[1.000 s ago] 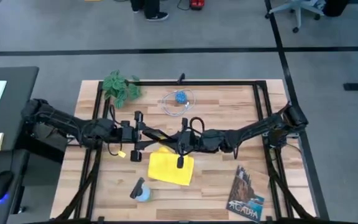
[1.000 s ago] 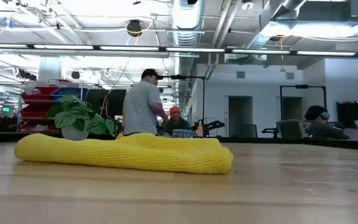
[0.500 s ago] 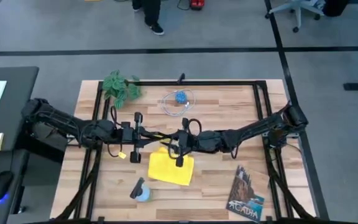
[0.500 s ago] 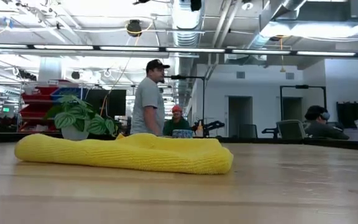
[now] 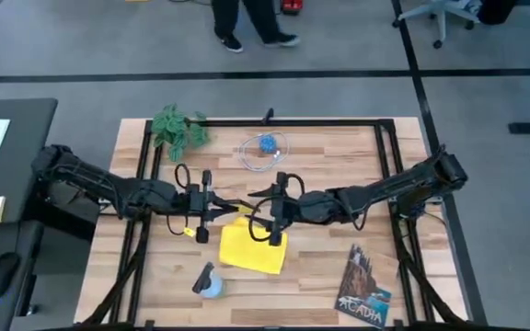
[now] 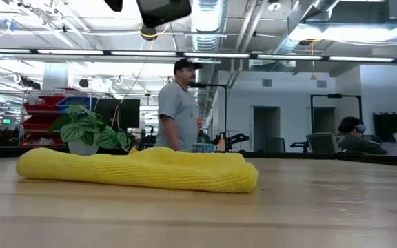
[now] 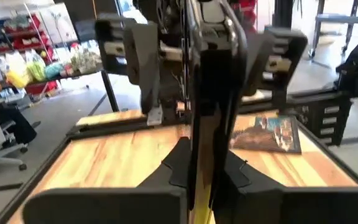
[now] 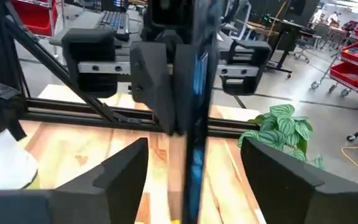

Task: Apply microfiber cloth
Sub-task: Spray the cellphone with the cleaning bottle

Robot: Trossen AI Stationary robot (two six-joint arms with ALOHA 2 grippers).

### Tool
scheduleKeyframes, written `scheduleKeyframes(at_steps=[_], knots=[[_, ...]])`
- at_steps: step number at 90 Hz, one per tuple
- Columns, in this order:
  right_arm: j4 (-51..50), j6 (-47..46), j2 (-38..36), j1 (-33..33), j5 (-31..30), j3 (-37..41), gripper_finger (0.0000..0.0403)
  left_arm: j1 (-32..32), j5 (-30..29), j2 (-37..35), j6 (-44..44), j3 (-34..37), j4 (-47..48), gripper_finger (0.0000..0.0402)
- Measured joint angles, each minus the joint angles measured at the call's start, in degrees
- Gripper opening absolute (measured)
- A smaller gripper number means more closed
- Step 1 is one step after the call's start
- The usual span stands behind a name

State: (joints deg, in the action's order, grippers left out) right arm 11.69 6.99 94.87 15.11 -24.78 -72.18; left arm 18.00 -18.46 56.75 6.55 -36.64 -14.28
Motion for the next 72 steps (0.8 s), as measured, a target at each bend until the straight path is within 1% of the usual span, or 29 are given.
scheduleKeyframes(at_steps=[11,29,37,46,48,51,57,64,72], knots=[[0.4,-1.2,1.0,-0.6,2.3,0.0,0.0189,-0.4,0.0,0.0,-0.4,0.0,0.2,0.0005],[0.6,-2.5,2.2,-1.2,3.4,0.0,0.0129,-0.5,-0.1,0.1,-1.1,0.0,0.9,0.0005],[0.6,-3.5,2.9,-1.5,4.7,0.0,0.0090,-0.5,0.0,0.4,-1.3,0.0,1.3,0.0006],[-0.1,-5.3,3.4,-1.9,5.0,0.0,0.0030,-0.5,0.0,0.5,-1.2,0.0,1.3,0.0008],[-0.1,-5.5,3.5,-2.1,5.1,0.0,0.0022,-0.5,0.1,0.5,-1.1,0.0,1.4,0.0011],[-0.1,-6.1,3.6,-2.1,4.6,0.0,0.0016,-0.4,0.2,0.5,-0.8,0.0,1.7,0.0017],[-0.1,-8.5,3.8,-1.8,3.0,0.0,0.0015,0.0,0.0,0.2,-0.4,0.1,2.4,0.0037],[0.9,-11.7,3.8,-1.4,2.0,0.8,0.0012,0.4,-0.8,-1.8,-0.1,0.1,4.8,0.0071],[2.7,-15.0,3.7,-0.3,-1.8,3.2,0.0012,0.4,-1.5,-4.9,-1.6,0.0,8.7,0.0112]])
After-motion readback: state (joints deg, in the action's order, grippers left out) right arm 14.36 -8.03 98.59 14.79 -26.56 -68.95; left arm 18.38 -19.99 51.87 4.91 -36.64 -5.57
